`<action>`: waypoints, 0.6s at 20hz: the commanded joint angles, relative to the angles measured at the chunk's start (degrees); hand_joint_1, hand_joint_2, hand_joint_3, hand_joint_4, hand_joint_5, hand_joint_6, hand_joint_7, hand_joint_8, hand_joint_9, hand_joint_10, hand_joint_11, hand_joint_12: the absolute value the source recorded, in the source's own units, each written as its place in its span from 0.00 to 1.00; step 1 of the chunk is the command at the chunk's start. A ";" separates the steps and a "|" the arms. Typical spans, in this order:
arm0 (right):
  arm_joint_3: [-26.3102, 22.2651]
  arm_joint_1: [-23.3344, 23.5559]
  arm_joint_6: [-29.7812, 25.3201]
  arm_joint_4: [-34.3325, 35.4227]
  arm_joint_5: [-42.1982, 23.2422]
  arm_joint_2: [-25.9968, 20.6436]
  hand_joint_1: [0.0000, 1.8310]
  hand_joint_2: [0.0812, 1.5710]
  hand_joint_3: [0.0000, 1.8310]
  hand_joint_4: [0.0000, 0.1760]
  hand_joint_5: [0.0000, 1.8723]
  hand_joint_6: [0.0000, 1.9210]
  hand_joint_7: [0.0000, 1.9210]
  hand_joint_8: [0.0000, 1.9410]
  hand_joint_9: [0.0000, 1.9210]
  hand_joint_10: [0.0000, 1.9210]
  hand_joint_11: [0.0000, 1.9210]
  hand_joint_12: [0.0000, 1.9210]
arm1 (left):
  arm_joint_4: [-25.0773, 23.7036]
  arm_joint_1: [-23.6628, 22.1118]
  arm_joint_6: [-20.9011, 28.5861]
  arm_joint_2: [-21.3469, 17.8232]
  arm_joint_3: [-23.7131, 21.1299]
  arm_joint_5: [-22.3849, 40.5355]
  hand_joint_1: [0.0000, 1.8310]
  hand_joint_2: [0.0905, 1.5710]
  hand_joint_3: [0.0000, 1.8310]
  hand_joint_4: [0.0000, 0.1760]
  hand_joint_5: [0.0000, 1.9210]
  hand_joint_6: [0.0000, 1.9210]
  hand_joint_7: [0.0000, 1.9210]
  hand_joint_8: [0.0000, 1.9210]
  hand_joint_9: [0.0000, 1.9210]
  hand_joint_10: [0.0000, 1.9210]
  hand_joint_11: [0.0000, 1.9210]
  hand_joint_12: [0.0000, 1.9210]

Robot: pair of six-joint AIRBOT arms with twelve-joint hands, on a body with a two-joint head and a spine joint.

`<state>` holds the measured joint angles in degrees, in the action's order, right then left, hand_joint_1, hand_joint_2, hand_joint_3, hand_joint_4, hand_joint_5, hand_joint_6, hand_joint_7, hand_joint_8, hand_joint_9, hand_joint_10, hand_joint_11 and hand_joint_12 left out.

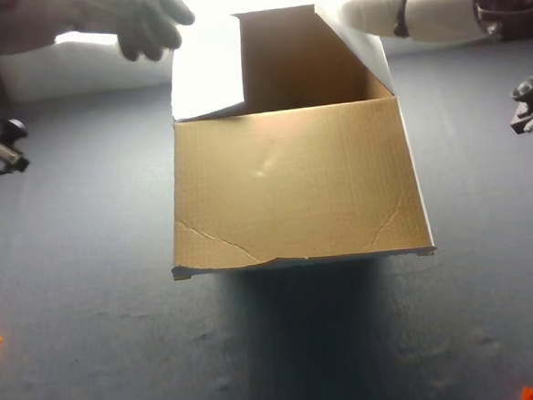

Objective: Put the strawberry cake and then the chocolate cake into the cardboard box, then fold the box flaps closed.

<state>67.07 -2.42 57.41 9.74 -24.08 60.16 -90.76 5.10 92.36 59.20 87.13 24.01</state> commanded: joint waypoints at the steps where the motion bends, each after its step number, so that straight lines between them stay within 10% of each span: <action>1: 0.10 0.87 0.27 -0.35 -5.80 -0.35 0.03 0.82 0.00 0.00 0.36 0.49 0.38 0.53 0.28 0.68 0.11 0.96 | 0.98 -1.21 2.03 -0.96 0.34 0.50 0.11 0.80 0.00 0.00 0.36 0.41 0.40 0.46 0.32 0.65 0.18 0.92; 12: 0.98 3.02 0.24 -1.05 2.45 2.23 0.05 0.82 0.00 0.00 0.36 0.52 0.39 0.52 0.29 0.69 0.12 0.96 | -23.95 -2.49 18.25 -8.73 -3.51 6.44 0.12 0.79 0.00 0.00 0.32 0.49 0.39 0.51 0.32 0.66 0.18 0.92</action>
<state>67.88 -0.38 57.89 8.54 -15.79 63.09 -117.40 3.38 109.89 50.94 83.48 31.46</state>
